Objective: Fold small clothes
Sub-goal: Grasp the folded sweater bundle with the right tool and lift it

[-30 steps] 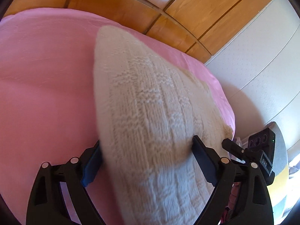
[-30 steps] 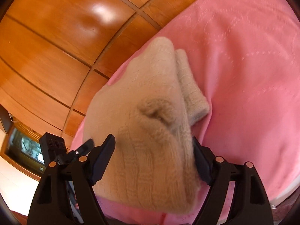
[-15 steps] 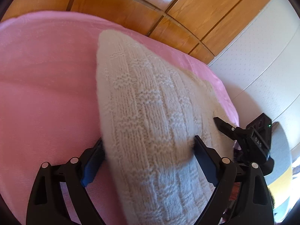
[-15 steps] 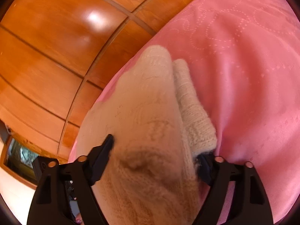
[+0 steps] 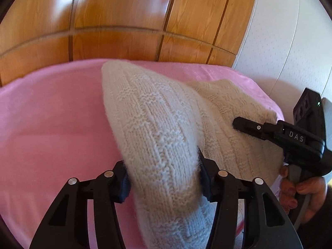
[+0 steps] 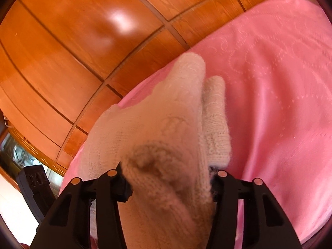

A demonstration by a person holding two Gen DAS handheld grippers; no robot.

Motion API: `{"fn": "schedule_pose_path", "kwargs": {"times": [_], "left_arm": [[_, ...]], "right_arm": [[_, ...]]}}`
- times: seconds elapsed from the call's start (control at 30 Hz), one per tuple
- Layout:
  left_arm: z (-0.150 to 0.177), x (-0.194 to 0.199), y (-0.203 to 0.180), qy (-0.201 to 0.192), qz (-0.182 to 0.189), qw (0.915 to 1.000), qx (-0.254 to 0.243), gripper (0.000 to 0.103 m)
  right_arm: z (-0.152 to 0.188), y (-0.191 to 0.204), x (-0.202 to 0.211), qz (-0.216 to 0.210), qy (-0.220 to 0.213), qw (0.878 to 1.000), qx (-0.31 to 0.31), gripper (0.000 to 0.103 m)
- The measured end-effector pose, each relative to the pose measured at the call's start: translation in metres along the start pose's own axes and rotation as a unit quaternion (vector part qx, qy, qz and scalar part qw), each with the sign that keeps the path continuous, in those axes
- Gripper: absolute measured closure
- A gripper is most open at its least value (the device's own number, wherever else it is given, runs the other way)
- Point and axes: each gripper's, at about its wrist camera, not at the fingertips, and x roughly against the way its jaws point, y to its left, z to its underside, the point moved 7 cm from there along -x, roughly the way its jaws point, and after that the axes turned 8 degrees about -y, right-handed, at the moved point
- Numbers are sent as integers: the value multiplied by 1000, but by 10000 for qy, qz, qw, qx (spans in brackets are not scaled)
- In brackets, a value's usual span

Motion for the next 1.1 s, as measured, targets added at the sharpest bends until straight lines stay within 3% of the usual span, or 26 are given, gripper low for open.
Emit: {"fn": "schedule_pose_path", "kwargs": {"times": [0.33, 0.63, 0.83, 1.1], "left_arm": [[-15, 59, 12, -833, -545, 9936, -536, 54], [-24, 89, 49, -1154, -1070, 9872, -276, 54], [-40, 94, 72, -1434, -1346, 9801, -279, 54], [-75, 66, 94, -1656, -1511, 9739, -362, 54]], "right_arm": [[23, 68, 0, -207, -47, 9963, 834, 55], [49, 141, -27, -622, 51, 9871, 1474, 55], [44, 172, -45, -865, -73, 9798, 1800, 55], [18, 184, -85, -968, -279, 9737, 2046, 55]]}}
